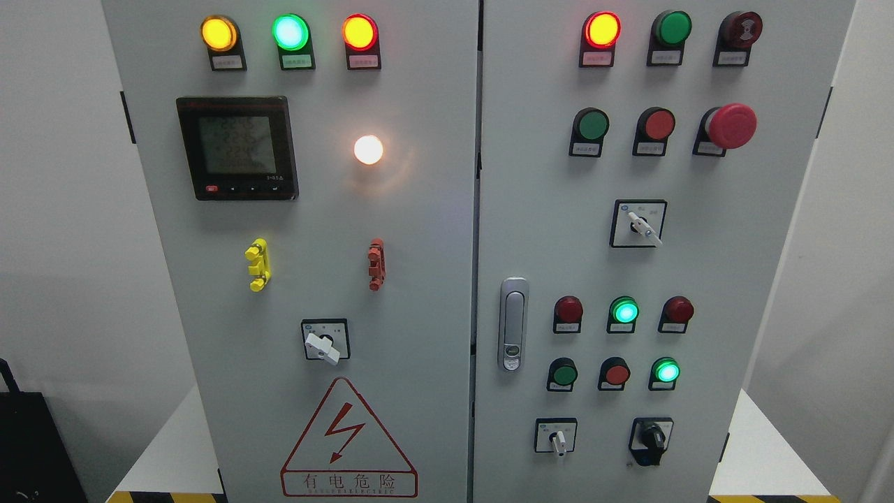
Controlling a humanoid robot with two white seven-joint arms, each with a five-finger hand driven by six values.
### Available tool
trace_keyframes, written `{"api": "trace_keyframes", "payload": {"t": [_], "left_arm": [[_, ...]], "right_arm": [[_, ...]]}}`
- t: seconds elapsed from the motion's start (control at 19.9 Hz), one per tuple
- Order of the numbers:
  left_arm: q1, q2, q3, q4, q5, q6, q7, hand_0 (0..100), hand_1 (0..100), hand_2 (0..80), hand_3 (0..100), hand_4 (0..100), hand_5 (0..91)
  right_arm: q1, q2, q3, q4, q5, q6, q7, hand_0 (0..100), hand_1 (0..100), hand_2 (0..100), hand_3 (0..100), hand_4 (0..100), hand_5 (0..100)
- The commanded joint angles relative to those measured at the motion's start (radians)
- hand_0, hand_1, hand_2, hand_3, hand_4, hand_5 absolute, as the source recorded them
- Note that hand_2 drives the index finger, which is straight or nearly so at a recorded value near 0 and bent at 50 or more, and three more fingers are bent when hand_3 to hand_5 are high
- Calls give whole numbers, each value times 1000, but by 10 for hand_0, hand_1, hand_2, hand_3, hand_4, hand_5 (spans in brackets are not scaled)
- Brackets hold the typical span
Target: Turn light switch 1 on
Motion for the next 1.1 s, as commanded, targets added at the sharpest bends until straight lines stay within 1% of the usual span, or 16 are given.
{"api": "trace_keyframes", "payload": {"t": [0.0, 0.15, 0.2, 0.25, 0.3, 0.4, 0.45, 0.5, 0.55, 0.6, 0.7, 0.75, 0.85, 0.95, 1.05], "left_arm": [[15, 27, 63, 831, 57, -5, -46, 129, 182, 229, 550, 589, 227], [-40, 27, 58, 1061, 43, 4, -63, 171, 175, 189, 494, 545, 185], [-55, 27, 46, 1139, 39, 25, -74, 184, 176, 154, 446, 518, 169], [-72, 27, 32, 1199, 43, 59, -103, 200, 173, 117, 387, 485, 137], [-101, 28, 28, 1248, 43, 113, -150, 207, 172, 104, 365, 472, 126], [-118, 30, 28, 1276, 43, 194, -215, 218, 159, 35, 267, 390, 89], [-120, 28, 26, 1275, 42, 235, -239, 220, 153, 20, 249, 374, 81], [-123, 27, 26, 1270, 40, 271, -256, 223, 142, 0, 201, 324, 52], [-129, 27, 25, 1267, 40, 288, -263, 225, 135, 0, 157, 282, 36], [-138, 27, 22, 1269, 39, 291, -263, 225, 135, 0, 139, 268, 32], [-156, 27, 14, 1276, 37, 299, -269, 227, 137, 0, 13, 157, 0], [-160, 27, 0, 1276, 37, 311, -278, 226, 136, 0, 0, 139, 0], [-166, 28, -36, 1276, 37, 345, -293, 225, 117, 0, 0, 70, 0], [-166, 33, -67, 1276, 37, 348, -292, 228, 97, 0, 0, 41, 0], [-166, 33, -72, 1278, 39, 349, -293, 228, 88, 0, 0, 21, 0]], "right_arm": [[0, 0, 0, 0, 0, 0, 1, 0, 0, 0, 0, 0, 0], [0, 0, 0, 0, 0, 0, 1, 0, 0, 0, 0, 0, 0], [0, 0, 0, 0, 0, 0, 1, 0, 0, 0, 0, 0, 0], [0, -1, 0, 0, 0, 0, 1, 0, 0, 0, 0, 0, 0], [0, 0, 0, 0, 0, 0, 1, 0, 0, 0, 0, 0, 0], [0, 0, 0, 0, 0, 0, 1, 0, 0, 0, 0, 0, 0], [0, 0, 0, 0, 0, 0, 1, 0, 0, 0, 0, 0, 0], [0, -1, 0, 0, 0, 0, 1, 0, 0, 0, 0, 0, 0], [0, 0, 0, 0, 0, 0, 1, 0, 0, 0, 0, 0, 0], [0, 0, 0, 0, 0, 0, 1, 0, 0, 0, 0, 0, 0], [0, -1, 0, 0, 0, 0, 1, 0, 0, 0, 0, 0, 0], [0, -1, 0, 0, 0, 0, 1, 0, 0, 0, 0, 0, 0], [0, -1, 0, 0, 0, 0, 1, 0, 0, 0, 0, 0, 0], [0, 0, 0, 0, 0, 0, 1, 0, 0, 0, 0, 0, 0], [0, 0, 0, 0, 0, 0, 1, 0, 0, 0, 0, 0, 0]]}}
